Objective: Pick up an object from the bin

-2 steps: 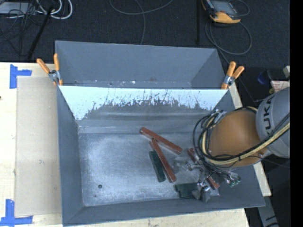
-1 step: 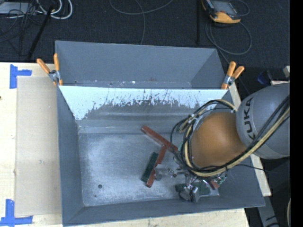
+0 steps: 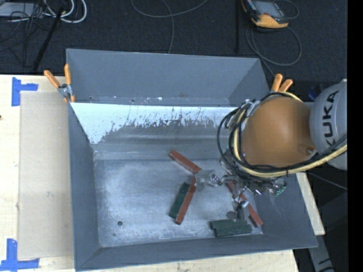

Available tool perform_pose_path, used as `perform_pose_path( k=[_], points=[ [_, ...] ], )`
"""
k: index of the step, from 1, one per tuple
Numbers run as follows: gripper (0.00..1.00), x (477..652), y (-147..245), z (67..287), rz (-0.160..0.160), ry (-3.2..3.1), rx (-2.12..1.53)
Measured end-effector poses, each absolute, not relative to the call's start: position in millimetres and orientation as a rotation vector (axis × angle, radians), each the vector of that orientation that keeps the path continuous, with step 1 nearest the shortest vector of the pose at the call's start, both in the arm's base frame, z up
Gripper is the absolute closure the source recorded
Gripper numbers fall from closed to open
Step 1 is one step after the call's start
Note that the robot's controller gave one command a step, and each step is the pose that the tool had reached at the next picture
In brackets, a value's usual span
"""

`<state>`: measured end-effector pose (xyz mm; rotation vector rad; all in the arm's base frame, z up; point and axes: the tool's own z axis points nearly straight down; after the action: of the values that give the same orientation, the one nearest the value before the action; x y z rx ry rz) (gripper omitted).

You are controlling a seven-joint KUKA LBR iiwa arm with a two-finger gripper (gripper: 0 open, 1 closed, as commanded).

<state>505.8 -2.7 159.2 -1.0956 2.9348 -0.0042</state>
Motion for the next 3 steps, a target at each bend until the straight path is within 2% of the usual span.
perform_pose_path(
  k=[1,2,3],
  points=[
    [0.00,552.0,64.7,111.1,0.008,2.941,-1.099],
    [0.00,540.3,69.5,67.7,0.005,2.734,-1.557],
    [1.00,541.7,69.4,69.8,0.005,2.735,-1.548]
  ],
)
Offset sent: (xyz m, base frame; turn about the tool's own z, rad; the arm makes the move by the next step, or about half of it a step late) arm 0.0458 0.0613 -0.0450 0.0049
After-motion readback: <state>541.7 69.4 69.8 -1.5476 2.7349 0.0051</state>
